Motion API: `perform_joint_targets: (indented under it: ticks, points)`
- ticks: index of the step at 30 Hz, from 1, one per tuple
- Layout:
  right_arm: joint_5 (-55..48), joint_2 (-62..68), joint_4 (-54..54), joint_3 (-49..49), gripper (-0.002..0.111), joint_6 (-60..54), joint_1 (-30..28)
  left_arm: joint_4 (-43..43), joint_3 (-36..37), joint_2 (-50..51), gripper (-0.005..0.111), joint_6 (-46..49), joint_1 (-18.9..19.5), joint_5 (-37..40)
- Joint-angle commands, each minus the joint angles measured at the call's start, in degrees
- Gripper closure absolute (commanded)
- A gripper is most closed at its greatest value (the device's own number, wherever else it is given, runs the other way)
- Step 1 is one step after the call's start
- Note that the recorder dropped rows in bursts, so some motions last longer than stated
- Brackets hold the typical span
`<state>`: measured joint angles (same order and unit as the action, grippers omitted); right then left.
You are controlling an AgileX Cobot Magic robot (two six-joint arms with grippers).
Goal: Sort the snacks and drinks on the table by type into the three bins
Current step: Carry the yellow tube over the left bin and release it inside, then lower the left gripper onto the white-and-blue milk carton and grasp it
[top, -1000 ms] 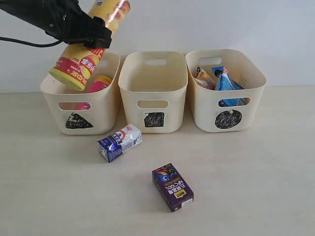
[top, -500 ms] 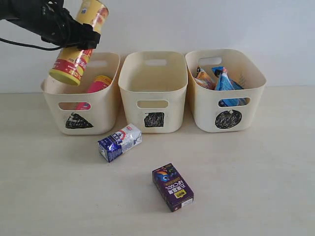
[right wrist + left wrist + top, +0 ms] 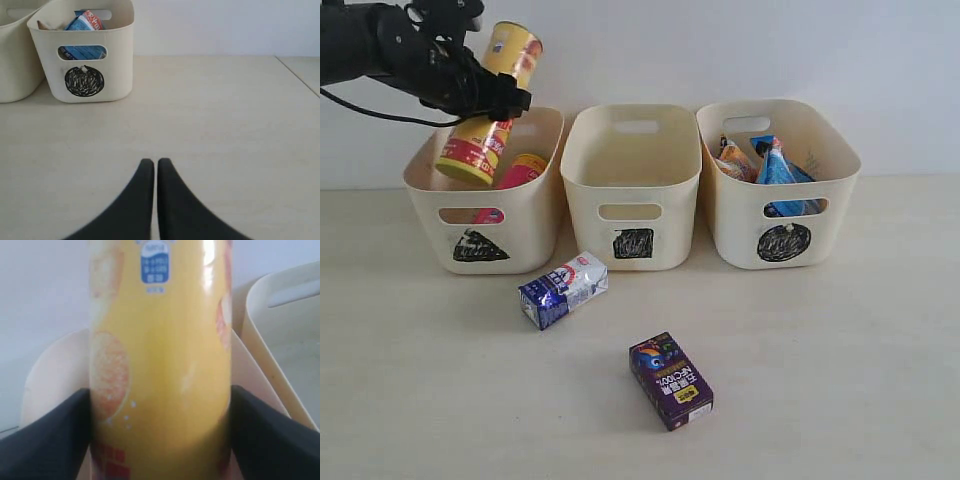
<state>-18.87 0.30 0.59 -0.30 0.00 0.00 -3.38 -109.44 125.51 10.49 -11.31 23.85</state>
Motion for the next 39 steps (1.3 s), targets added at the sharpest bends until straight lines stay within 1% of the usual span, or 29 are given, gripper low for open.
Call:
perform_joint_targets:
  ticks: [1,4,6,12,16,18,19,21,23,25,29,32,35,39]
  points:
    - [0.39,-0.3,0.03,0.3,0.108,0.0,0.0,0.02,-0.52,-0.08,0.045,-1.02,0.29,-0.15]
    - [0.39,-0.3,0.03,0.3,0.108,0.0,0.0,0.02,-0.52,-0.08,0.029,-2.02,0.29,0.08]
    - [0.39,-0.3,0.03,0.3,0.108,0.0,0.0,0.02,-0.52,-0.08,0.025,-2.28,0.29,0.24]
    - [0.39,-0.3,0.03,0.3,0.108,0.0,0.0,0.02,-0.52,-0.08,0.024,-2.28,0.29,1.06]
    - [0.39,-0.3,0.03,0.3,0.108,0.0,0.0,0.02,-0.52,-0.88,0.025,-2.03,0.29,3.18]
    - [0.39,-0.3,0.03,0.3,0.108,0.0,0.0,0.44,-0.52,-1.68,0.032,-0.51,0.29,5.44]
    - [0.39,-0.3,0.03,0.3,0.108,0.0,0.0,0.67,-0.52,-2.09,0.039,0.28,0.29,6.56]
    - [0.39,-0.3,0.03,0.3,0.108,0.0,0.0,1.5,-0.52,-3.41,0.058,1.56,0.29,9.39]
    - [0.39,-0.3,0.03,0.3,0.108,0.0,0.0,1.5,-0.52,-4.94,0.082,3.33,0.29,12.7]
    - [0.39,-0.3,0.03,0.3,0.108,0.0,0.0,1.5,-0.52,-6.43,0.103,5.6,0.29,15.99]
    - [0.39,-0.3,0.03,0.3,0.108,0.0,0.0,1.35,0.31,-9.67,0.103,8.04,-0.04,20.73]
    - [0.39,-0.3,0.03,0.3,0.108,0.0,0.0,0.08,2.51,-11.83,0.103,11.52,-0.29,23.66]
    - [0.39,-0.3,0.03,0.3,0.108,0.0,0.0,-3.79,6.28,-13.94,0.103,18.41,-0.84,25.77]
    - [0.39,-0.3,0.03,0.3,0.108,0.0,0.0,-10.23,12.69,-16.15,0.103,24.55,-2.01,26.1]
